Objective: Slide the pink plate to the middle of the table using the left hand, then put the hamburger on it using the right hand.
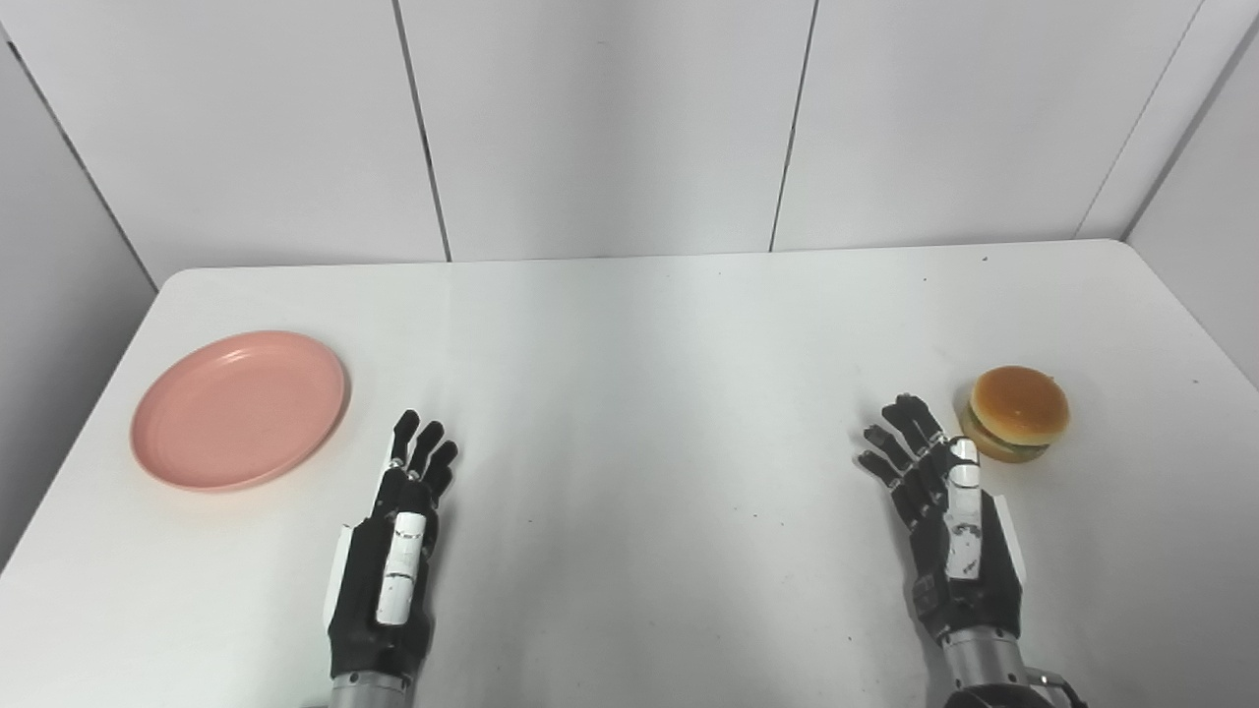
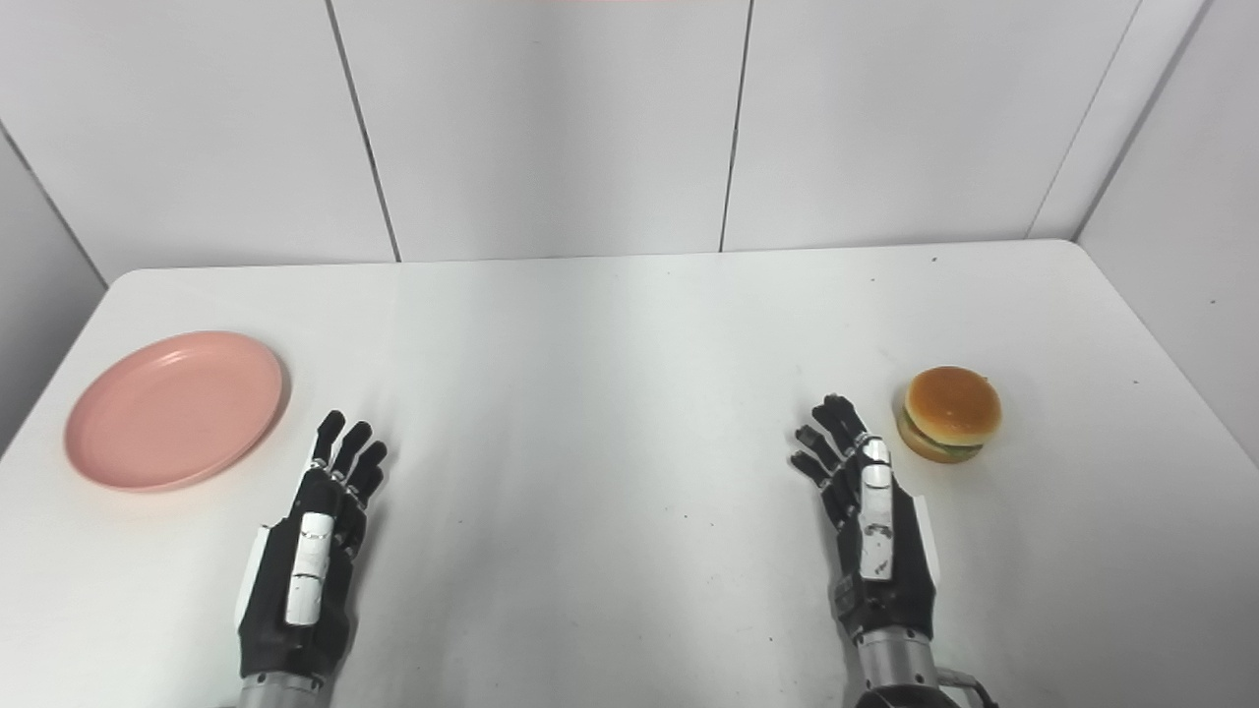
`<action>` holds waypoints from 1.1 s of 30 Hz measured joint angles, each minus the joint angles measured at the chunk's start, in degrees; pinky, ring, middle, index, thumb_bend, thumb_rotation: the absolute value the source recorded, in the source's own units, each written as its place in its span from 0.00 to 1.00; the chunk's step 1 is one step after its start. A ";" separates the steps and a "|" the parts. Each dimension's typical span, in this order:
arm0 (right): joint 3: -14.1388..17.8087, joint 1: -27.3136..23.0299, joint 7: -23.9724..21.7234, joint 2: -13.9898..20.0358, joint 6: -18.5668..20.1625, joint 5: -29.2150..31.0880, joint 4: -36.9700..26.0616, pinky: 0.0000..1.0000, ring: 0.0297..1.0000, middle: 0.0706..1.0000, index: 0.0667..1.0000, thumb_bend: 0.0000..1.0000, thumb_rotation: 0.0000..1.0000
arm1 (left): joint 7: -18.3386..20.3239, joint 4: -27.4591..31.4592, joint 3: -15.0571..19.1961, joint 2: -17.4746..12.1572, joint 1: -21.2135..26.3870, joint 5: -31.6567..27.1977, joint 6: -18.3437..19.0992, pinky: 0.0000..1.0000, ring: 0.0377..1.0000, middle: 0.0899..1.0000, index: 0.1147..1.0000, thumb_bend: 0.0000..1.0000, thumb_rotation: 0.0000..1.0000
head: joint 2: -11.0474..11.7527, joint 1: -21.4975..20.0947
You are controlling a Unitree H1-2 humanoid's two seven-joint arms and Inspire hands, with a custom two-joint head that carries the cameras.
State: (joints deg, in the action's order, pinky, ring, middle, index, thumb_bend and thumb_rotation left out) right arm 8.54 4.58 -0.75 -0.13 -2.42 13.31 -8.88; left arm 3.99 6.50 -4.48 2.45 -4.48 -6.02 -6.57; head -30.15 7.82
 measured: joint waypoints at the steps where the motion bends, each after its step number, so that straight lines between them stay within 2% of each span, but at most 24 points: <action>1: 0.02 -0.11 0.06 0.01 0.00 0.00 0.08 0.85 0.84 0.88 0.84 0.69 0.97 | 0.00 -0.07 0.01 -0.01 0.12 -0.02 0.00 0.94 0.92 0.94 0.94 0.77 0.82 | -0.35 -0.17; 5: 0.11 -0.42 0.36 0.13 0.00 -0.01 0.20 0.83 0.84 0.87 0.83 0.66 0.98 | -0.04 -0.14 -0.04 0.00 0.53 0.12 0.72 0.94 0.92 0.94 0.94 0.78 0.80 | -1.40 1.32; 13: 0.05 -1.00 0.42 0.87 0.08 0.28 0.32 0.83 0.85 0.88 0.84 0.67 0.98 | -0.20 -0.64 -0.09 0.21 1.31 0.40 0.78 0.93 0.92 0.93 0.93 0.75 0.79 | -1.67 2.72; 15: -0.11 -0.98 0.38 1.13 0.20 0.45 0.32 0.84 0.86 0.88 0.85 0.66 0.99 | -0.39 -0.64 -0.16 0.28 1.31 0.89 0.77 0.93 0.92 0.93 0.93 0.73 0.80 | -1.67 5.70; 20: -0.13 -0.99 0.16 2.21 1.12 1.95 0.28 0.84 0.86 0.88 0.85 0.66 0.98 | -0.52 -0.77 -0.36 0.37 1.42 1.66 0.72 0.93 0.92 0.94 0.94 0.72 0.80 | -1.67 5.19; 23: -0.12 -1.04 0.50 2.32 1.59 1.68 0.27 0.81 0.84 0.87 0.85 0.68 0.97 | -0.58 -0.90 -0.43 0.44 1.55 2.21 0.72 0.92 0.92 0.93 0.94 0.70 0.81 | -1.14 4.31; 33: -0.22 -1.37 0.56 2.16 1.74 1.09 0.58 0.81 0.84 0.87 0.87 0.65 0.96 | -0.56 -2.35 -0.21 0.42 3.14 1.24 0.62 0.92 0.92 0.93 0.94 0.73 0.80 | -0.18 1.41</action>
State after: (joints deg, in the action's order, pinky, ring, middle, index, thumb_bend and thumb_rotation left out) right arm 8.32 3.20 -0.19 2.03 -0.68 14.40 -8.30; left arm 3.43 4.14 -4.69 2.87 -1.35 -4.78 -5.95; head -30.32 9.23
